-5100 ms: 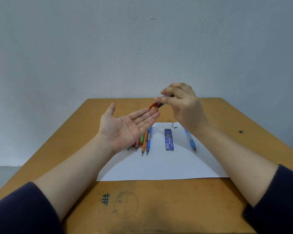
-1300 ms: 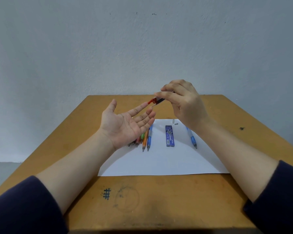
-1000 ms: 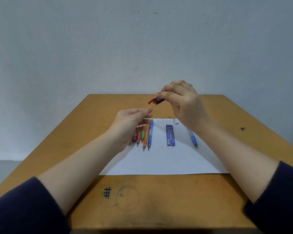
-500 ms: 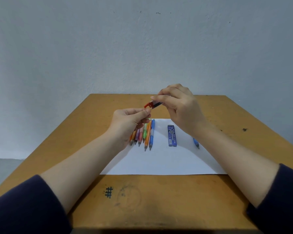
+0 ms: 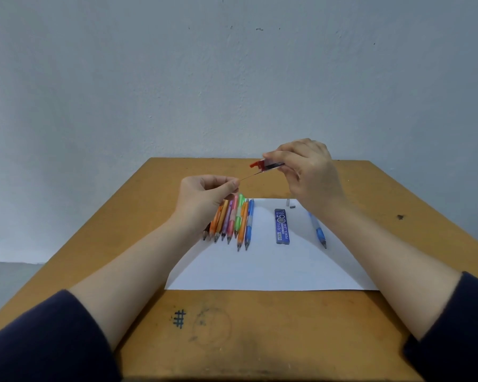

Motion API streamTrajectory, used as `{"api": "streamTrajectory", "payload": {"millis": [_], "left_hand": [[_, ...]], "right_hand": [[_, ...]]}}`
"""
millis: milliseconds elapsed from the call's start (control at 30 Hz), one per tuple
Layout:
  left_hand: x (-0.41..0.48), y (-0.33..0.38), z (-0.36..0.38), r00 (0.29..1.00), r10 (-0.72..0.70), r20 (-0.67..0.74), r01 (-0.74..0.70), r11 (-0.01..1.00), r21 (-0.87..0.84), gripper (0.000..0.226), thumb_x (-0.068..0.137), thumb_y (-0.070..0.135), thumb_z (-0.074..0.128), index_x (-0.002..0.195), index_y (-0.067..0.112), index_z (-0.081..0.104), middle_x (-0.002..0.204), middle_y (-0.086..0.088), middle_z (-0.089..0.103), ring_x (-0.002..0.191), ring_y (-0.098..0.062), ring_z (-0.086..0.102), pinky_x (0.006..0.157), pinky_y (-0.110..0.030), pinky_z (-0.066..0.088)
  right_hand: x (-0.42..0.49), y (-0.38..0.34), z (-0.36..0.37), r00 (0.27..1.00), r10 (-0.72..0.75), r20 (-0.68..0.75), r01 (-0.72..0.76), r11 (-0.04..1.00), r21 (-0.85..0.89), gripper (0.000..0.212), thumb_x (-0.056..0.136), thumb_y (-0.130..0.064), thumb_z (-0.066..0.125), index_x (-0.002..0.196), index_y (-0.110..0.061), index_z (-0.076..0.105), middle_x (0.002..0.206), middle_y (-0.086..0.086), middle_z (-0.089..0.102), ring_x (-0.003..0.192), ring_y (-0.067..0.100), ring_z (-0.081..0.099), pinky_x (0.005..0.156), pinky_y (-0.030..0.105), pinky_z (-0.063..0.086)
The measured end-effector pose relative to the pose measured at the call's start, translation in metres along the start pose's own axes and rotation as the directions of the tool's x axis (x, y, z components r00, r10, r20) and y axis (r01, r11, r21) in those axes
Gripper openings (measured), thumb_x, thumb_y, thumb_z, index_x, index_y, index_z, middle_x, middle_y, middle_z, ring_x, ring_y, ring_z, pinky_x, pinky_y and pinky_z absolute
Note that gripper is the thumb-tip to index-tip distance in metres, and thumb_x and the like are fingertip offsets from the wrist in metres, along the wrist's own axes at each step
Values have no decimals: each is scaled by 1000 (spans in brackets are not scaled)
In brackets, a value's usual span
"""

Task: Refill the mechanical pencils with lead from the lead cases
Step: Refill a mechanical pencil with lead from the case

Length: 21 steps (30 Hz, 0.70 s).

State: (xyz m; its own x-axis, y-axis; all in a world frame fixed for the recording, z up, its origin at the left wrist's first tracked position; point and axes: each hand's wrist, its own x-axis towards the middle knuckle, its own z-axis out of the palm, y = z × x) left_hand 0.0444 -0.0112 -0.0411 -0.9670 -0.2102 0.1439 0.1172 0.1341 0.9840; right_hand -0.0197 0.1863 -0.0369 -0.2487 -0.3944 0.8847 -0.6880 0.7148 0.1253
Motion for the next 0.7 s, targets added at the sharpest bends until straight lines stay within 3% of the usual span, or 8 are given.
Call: {"api": "streamTrajectory", "payload": {"millis": [133, 267, 333, 467, 567, 700], "left_hand": [[3, -1, -3, 994, 108, -28, -106, 991, 78, 4, 84, 25, 70, 80, 26, 70, 74, 5, 71, 60, 1, 64, 50, -8, 46], [8, -2, -5, 970, 235, -61, -219, 957, 191, 9, 83, 24, 71, 79, 31, 68, 79, 11, 70, 76, -2, 65, 68, -16, 49], [10, -3, -7, 950, 303, -71, -279, 930, 240, 7, 84, 24, 70, 83, 30, 69, 79, 16, 67, 76, 4, 62, 67, -11, 47], [16, -5, -16, 873, 484, -60, -430, 823, 370, 8, 86, 22, 68, 93, 28, 69, 79, 23, 62, 74, 13, 56, 64, -5, 45], [21, -7, -23, 812, 580, -61, -504, 751, 428, 11, 86, 18, 68, 97, 18, 72, 80, 18, 62, 77, 14, 55, 64, -4, 44], [25, -11, -28, 762, 645, -53, -553, 691, 466, 13, 86, 15, 68, 97, 13, 73, 83, 9, 65, 77, 12, 55, 64, -4, 42]], "right_hand": [[0, 2, -1, 1000, 31, 1, -31, 999, -5, 31, 79, 1, 65, 107, -12, 71, 93, 6, 69, 89, 25, 62, 82, 39, 46], [0, 5, -2, 998, 68, -1, -68, 998, -6, 33, 78, 2, 65, 107, -12, 71, 92, 6, 69, 89, 26, 62, 82, 37, 44], [-1, 5, -1, 995, 98, 2, -98, 995, 1, 36, 76, 5, 65, 107, -12, 71, 92, 6, 69, 90, 25, 62, 82, 37, 44], [0, 5, -2, 981, 193, -13, -192, 980, 43, 41, 74, 8, 66, 108, -13, 71, 92, 4, 69, 90, 23, 61, 83, 36, 45], [1, 4, -5, 962, 272, -16, -269, 958, 96, 43, 78, 6, 66, 116, -14, 67, 98, 4, 69, 93, 21, 62, 84, 36, 50], [0, 3, -4, 951, 308, 22, -308, 938, 157, 53, 83, 5, 62, 130, -19, 57, 100, 4, 67, 90, 15, 59, 81, 20, 47]]}}
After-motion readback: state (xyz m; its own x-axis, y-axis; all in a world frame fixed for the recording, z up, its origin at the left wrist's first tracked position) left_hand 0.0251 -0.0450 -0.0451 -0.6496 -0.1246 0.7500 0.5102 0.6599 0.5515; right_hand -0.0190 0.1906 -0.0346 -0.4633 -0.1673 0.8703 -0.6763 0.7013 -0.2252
